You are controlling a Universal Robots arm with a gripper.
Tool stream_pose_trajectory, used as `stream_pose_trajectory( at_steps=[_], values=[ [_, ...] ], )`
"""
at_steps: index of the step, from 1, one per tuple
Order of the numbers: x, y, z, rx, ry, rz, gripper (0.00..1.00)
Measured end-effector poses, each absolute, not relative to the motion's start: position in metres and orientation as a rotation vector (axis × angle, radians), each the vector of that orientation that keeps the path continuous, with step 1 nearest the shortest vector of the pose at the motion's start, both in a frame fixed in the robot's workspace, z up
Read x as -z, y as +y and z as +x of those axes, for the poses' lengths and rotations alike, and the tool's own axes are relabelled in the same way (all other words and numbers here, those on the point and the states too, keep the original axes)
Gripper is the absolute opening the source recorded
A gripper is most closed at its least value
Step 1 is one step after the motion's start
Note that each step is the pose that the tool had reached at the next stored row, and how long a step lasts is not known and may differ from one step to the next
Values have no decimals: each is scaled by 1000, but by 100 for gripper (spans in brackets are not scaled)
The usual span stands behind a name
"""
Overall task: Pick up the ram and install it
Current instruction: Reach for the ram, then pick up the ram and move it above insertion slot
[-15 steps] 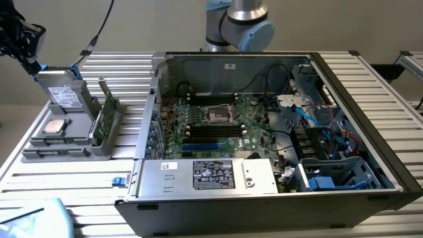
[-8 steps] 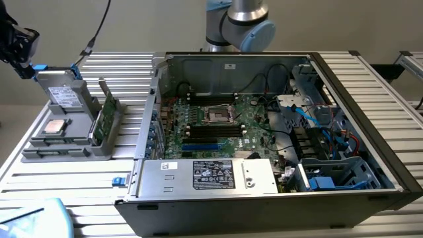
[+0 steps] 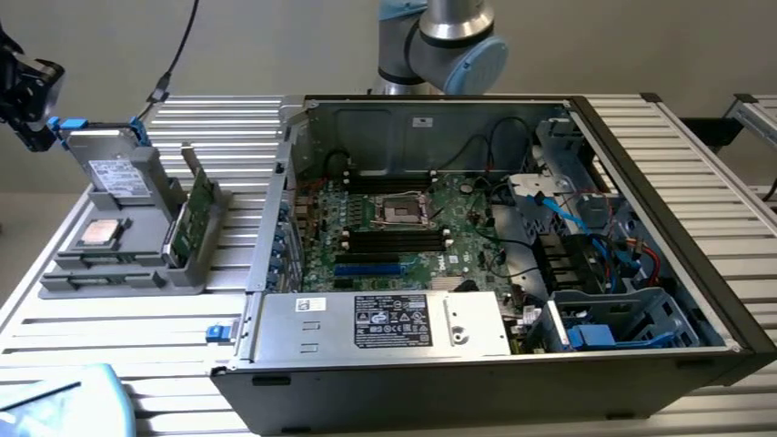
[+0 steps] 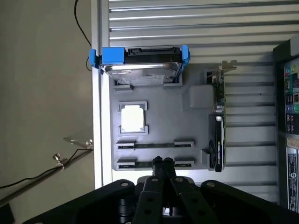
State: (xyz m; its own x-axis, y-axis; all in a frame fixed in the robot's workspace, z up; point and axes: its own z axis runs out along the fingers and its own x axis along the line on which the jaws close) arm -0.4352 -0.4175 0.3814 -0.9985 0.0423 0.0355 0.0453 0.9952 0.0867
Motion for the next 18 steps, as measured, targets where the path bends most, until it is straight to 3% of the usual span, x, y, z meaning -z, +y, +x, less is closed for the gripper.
stream_pose_trajectory(
  at_steps=[18],
  values=[
    [-381,-420,-435,135,-3091,-66,11]
  ],
)
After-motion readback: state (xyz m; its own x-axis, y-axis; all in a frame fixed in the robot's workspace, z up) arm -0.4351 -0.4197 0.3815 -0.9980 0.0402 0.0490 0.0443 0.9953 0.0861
